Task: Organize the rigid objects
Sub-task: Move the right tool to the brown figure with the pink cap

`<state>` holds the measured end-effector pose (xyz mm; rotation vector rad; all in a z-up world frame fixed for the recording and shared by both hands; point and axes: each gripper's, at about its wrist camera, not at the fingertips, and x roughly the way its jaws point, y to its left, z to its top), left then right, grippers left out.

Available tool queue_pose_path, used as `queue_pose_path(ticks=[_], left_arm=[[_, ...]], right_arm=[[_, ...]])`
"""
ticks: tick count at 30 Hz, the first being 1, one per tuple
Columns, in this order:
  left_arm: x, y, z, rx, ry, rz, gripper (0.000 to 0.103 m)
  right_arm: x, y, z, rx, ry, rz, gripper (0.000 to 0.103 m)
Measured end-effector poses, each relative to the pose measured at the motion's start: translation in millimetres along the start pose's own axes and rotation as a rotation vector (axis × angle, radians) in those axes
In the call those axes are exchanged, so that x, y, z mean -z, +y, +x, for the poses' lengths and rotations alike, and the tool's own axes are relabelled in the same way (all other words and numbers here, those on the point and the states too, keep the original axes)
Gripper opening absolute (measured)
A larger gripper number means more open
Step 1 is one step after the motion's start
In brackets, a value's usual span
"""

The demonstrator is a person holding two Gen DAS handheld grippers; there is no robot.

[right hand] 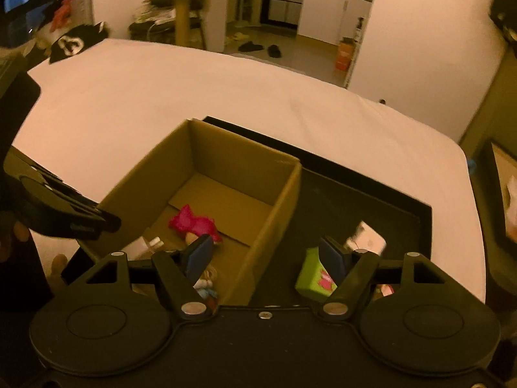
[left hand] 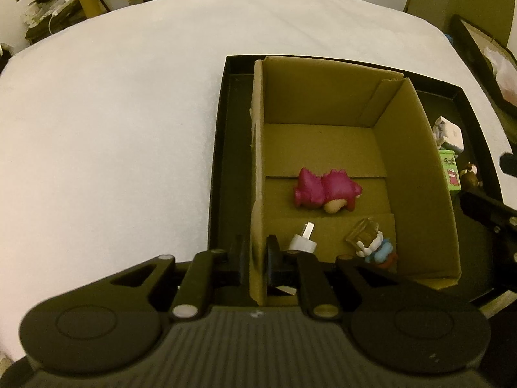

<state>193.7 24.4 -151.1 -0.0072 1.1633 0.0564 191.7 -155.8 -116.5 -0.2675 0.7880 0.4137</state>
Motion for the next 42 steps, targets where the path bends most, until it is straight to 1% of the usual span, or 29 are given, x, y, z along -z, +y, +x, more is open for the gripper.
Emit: queue_pose_path(ticks=[7,8,9,10,11,13,15,18,25,31,35,42], left_arm=[[1.0,-8.3,-5.0,-0.048,-0.017,0.030,0.015],[1.4,-9.2,-5.1,-0.056,-0.017,0.033,0.018],[1.5,-10.7,-4.9,-0.068,-0.016,0.037,0.025],[1.6,-11.8,-4.6,-0.078,-0.015,0.039,0.035],[1.6,-12.9,-4.7,-0.089,-0.016,0.041,0.040],[2.0,-14.5,-6.8,-0.104,-0.028,0.045,0.054],[2.2,-17.4,-8.6,-0.120,-0.041,0.055,0.061],[2.9,-19.0,-8.8,-0.138,-0.044,0.065,0.067],[1.9,-23.1,-12.6,-0.189,-0.066,0.068,0.072],[0.5,-26.6,-11.1,-0.228,-0.060,0.068,0.074],[-1.4,-30.6,-10.7,-0.251,-0.061,0.076,0.074],[-4.1,-38.8,-7.2,-0.287,-0.057,0.099,0.075]], right_arm=[[25.4,-22.9,0.6,0.017,0.001,0.109,0.072],[28.4,-25.7,1.1,0.020,0.002,0.124,0.072],[31.2,-29.4,1.7,0.022,0.002,0.140,0.072],[33.8,-33.0,2.8,0.023,0.002,0.157,0.072],[36.9,-35.6,4.2,0.026,0.003,0.172,0.072],[42.3,-42.4,7.6,0.036,0.003,0.210,0.072],[47.9,-50.8,10.3,0.045,-0.002,0.251,0.072],[55.3,-63.6,14.9,0.067,-0.012,0.310,0.071],[66.9,-95.7,32.5,0.147,-0.009,0.437,0.071],[74.8,-116.3,47.5,0.183,-0.005,0.506,0.071],[81.1,-124.8,58.6,0.175,0.017,0.547,0.071],[86.2,-130.3,74.6,0.161,0.046,0.579,0.071]])
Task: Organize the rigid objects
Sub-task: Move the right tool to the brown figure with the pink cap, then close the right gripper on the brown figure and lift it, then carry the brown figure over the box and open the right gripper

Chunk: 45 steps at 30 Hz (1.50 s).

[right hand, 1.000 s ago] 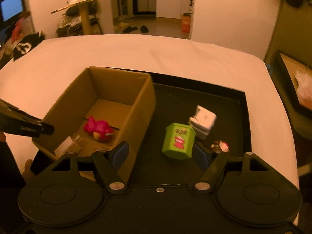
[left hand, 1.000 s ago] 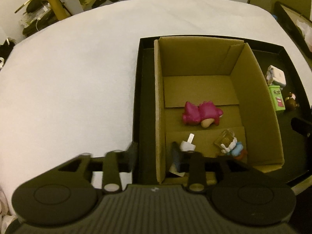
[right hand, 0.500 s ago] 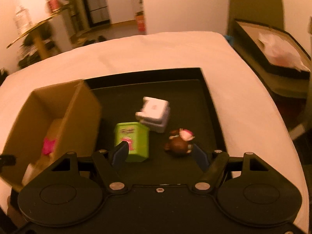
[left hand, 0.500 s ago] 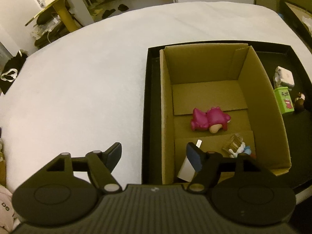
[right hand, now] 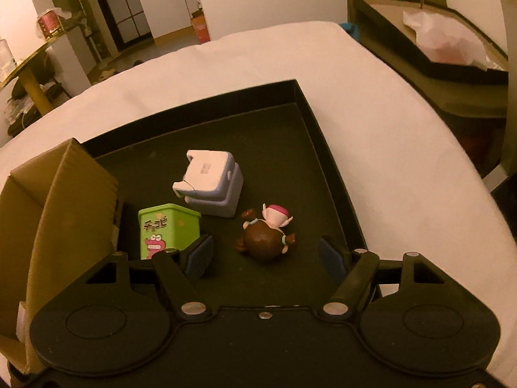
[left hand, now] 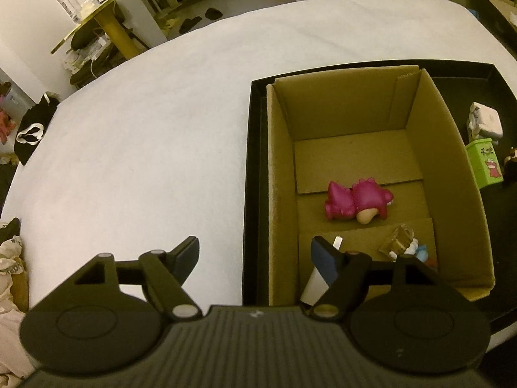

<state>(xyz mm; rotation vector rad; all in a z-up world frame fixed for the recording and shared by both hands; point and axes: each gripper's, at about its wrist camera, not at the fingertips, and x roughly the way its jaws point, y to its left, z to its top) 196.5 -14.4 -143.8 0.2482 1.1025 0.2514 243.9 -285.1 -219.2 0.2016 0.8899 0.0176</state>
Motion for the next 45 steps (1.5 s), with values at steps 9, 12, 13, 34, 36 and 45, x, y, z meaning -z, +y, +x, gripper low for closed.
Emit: queue_pose_path(ticks=[9,12,13,34,36,45], left_arm=[[-3.1,-2.7,2.4,-0.009,0.010,-0.006,0.075],[-3.1,-2.7,2.7,-0.008,0.011,-0.006,0.075],[-3.0,-2.7,2.7,-0.008,0.011,-0.005,0.075],[3.5,12.9,0.9,0.022,-0.001,-0.058,0.075],[4.1,15.2,1.1,0.029,-0.002,-0.068,0.075],[6.9,21.5,-0.1,0.054,-0.015,-0.085,0.075]], right_arm=[[-1.6,-4.9,17.4,-0.011,0.043,0.032,0.064],[-1.9,-5.8,17.9,-0.005,0.036,0.030,0.044],[-2.9,-6.3,17.2,-0.015,0.037,0.035,0.040],[-15.0,26.3,-30.3,-0.037,-0.055,-0.041,0.039],[-17.0,30.7,-32.5,-0.038,-0.064,-0.056,0.039],[-21.8,56.4,-46.1,-0.049,-0.108,-0.142,0.039]])
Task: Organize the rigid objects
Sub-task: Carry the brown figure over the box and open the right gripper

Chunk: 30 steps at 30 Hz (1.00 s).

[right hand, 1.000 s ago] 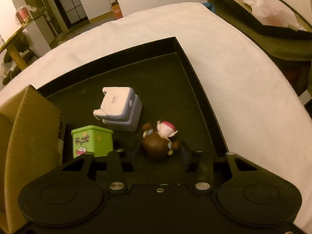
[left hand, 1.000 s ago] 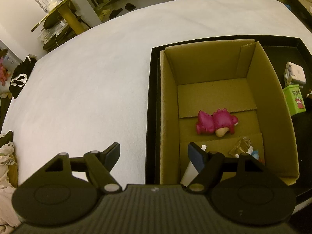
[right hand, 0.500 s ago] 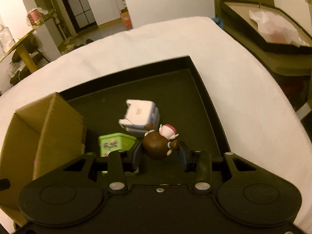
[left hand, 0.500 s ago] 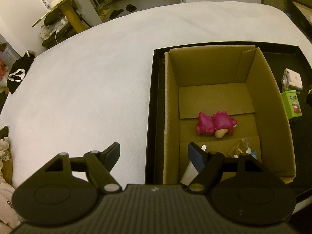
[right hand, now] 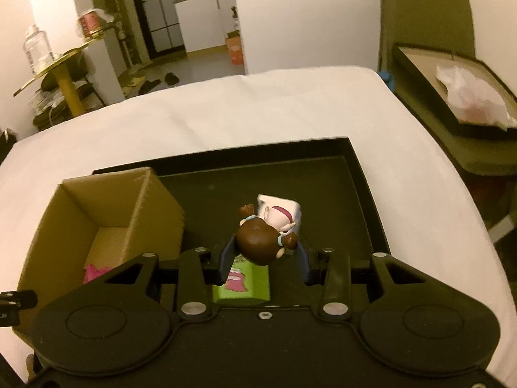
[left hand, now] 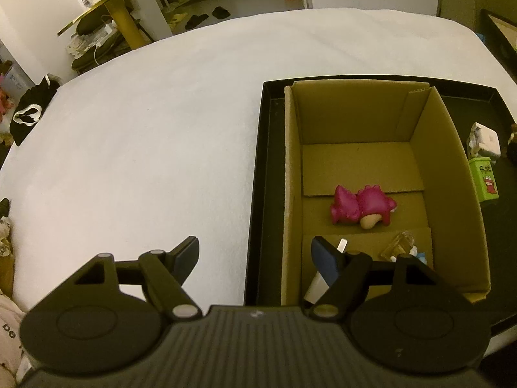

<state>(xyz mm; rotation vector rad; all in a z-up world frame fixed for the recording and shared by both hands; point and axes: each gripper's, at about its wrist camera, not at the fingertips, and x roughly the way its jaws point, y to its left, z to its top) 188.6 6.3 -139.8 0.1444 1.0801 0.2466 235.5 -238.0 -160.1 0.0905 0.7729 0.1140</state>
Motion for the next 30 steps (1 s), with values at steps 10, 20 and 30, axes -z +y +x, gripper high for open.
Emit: queue_pose_path(ticks=[10,20,30], left_arm=[[0.3,5.8,3.4,0.030,-0.001,-0.023,0.075],[1.4,13.5,4.9,0.071,-0.007,-0.040,0.075],[0.5,18.8,5.2,0.097,-0.033,-0.059,0.075]], right_arm=[[-11.7,33.6,-10.4,-0.032,-0.064,-0.130,0.039],[-25.3,69.2,-14.8,-0.073,-0.096,-0.269,0.039],[-36.4,109.2,-15.3,-0.123,-0.088,-0.420,0.039]])
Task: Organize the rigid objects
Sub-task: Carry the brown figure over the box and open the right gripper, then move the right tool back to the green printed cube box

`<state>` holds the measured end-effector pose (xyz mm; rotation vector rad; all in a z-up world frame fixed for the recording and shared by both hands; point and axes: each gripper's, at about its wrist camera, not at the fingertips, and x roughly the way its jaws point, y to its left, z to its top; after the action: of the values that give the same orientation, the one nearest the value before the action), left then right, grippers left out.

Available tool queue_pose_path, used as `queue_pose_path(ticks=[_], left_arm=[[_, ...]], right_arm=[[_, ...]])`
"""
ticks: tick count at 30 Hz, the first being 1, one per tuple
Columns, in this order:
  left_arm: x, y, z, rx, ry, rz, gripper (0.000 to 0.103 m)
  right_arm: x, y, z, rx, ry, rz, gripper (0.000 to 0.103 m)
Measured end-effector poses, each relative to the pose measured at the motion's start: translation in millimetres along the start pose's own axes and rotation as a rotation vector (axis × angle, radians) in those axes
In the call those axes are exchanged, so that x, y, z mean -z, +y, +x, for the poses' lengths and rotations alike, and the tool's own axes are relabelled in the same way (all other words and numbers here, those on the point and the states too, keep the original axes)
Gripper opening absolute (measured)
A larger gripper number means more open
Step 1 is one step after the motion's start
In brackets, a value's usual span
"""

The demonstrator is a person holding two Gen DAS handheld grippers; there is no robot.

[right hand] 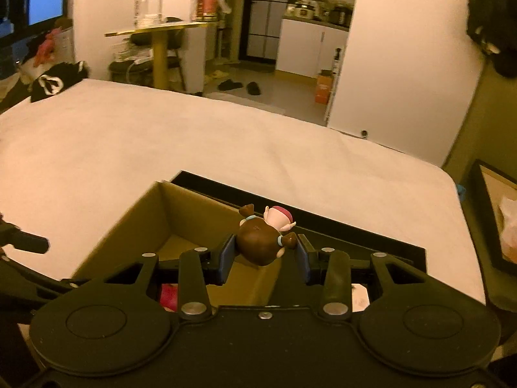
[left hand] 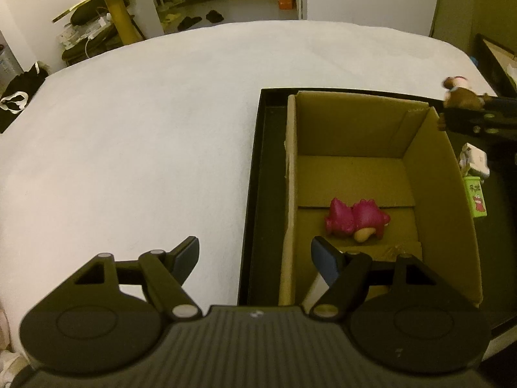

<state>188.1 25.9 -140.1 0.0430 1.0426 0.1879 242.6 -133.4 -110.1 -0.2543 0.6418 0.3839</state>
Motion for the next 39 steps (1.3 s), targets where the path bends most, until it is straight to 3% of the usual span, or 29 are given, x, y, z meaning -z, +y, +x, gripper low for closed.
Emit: queue_pose_path(ticks=[6,8,10,12,16,27,30,39], left_arm=[[-0.9,4.1,4.9,0.042,0.010,-0.020,0.069],[-1.1,5.6,6.1,0.066,0.014,-0.025,0.062],[-0.6,6.2,8.2,0.076,0.028,-0.026,0.045],[-0.4,7.0,11.9,0.094,0.048,-0.029,0.035],[-0.1,5.4,13.5,0.128,0.055,-0.027,0.022],[-0.1,4.4,14.9,0.169,0.061,-0.033,0.011],[0.4,5.2,14.9,0.172,0.063,-0.036,0.010],[1.8,6.3,14.9,0.176,0.064,-0.042,0.009]], right_arm=[[-10.5,20.1,6.0,-0.056,0.021,-0.082,0.039],[-13.1,27.6,7.5,-0.073,0.029,-0.113,0.039],[-15.3,34.4,9.1,-0.095,0.040,-0.146,0.039],[-17.6,41.3,11.4,-0.110,0.050,-0.188,0.039],[-21.1,51.4,11.3,-0.118,0.059,-0.265,0.040],[-30.9,71.8,10.8,-0.171,0.052,-0.407,0.039],[-32.9,75.6,6.3,-0.166,0.012,-0.430,0.049],[-20.3,62.0,5.0,-0.145,0.054,-0.377,0.051]])
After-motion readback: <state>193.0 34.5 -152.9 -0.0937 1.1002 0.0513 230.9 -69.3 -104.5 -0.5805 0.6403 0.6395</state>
